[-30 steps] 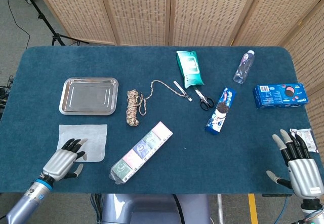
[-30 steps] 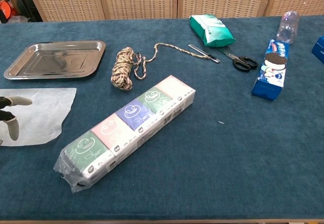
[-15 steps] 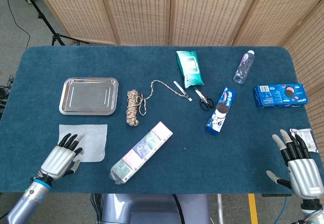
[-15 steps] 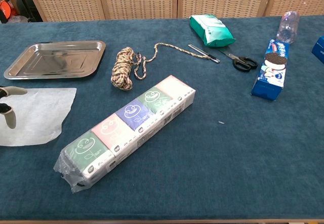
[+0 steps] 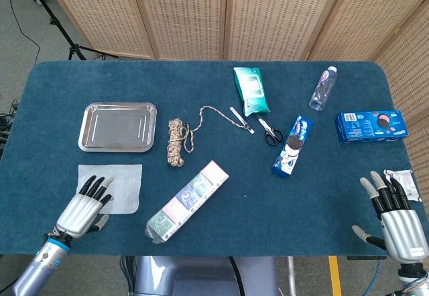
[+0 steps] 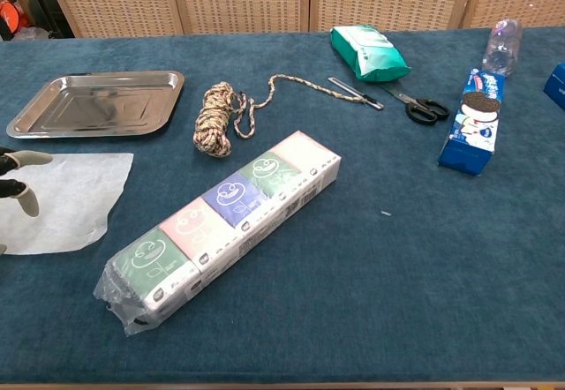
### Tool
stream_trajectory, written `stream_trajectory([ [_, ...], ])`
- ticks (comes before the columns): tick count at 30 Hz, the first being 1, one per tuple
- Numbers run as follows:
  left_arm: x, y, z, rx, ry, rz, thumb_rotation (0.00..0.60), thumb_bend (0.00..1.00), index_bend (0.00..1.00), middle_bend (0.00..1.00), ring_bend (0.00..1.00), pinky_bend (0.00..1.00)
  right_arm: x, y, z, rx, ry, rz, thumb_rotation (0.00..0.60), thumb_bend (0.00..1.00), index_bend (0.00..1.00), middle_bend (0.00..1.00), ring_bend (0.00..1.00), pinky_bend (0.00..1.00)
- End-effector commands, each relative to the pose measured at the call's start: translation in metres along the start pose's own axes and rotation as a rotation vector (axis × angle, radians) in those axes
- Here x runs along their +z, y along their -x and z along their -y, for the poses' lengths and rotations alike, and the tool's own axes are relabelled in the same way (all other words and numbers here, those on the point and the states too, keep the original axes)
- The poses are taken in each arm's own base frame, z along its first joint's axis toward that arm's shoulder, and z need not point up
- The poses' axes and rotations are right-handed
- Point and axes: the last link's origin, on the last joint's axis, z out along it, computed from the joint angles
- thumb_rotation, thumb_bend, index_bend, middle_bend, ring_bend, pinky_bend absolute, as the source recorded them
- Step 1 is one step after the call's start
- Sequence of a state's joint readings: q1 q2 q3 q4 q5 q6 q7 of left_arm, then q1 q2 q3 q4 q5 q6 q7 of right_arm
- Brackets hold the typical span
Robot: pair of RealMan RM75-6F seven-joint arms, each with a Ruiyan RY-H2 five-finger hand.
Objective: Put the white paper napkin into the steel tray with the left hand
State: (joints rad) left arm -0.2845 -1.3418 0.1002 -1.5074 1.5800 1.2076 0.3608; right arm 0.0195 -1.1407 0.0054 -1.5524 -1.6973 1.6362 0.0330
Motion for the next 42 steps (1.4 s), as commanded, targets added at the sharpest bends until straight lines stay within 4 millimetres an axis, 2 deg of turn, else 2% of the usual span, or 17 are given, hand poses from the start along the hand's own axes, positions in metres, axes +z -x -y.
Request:
stream_trajectory([
  [1, 0.000, 0.000, 0.000, 0.001, 0.001, 0.000, 0.459, 0.39, 0.34, 0.00, 0.00, 0.00, 0.000, 0.000, 0.000, 0.000, 0.000, -0.001, 0.600, 0.00, 0.00, 0.00, 0.00, 0.00],
  [27, 0.002, 0.015, 0.000, 0.183, 0.006, -0.017, 0.459, 0.40, 0.34, 0.00, 0.00, 0.00, 0.000, -0.001, 0.000, 0.005, -0.003, -0.010, 0.600, 0.00, 0.00, 0.00, 0.00, 0.00],
  [42, 0.002, 0.022, 0.000, 0.231, 0.008, -0.021, 0.459, 0.40, 0.34, 0.00, 0.00, 0.00, -0.001, -0.001, 0.000, 0.008, -0.003, -0.015, 0.600, 0.00, 0.00, 0.00, 0.00, 0.00],
])
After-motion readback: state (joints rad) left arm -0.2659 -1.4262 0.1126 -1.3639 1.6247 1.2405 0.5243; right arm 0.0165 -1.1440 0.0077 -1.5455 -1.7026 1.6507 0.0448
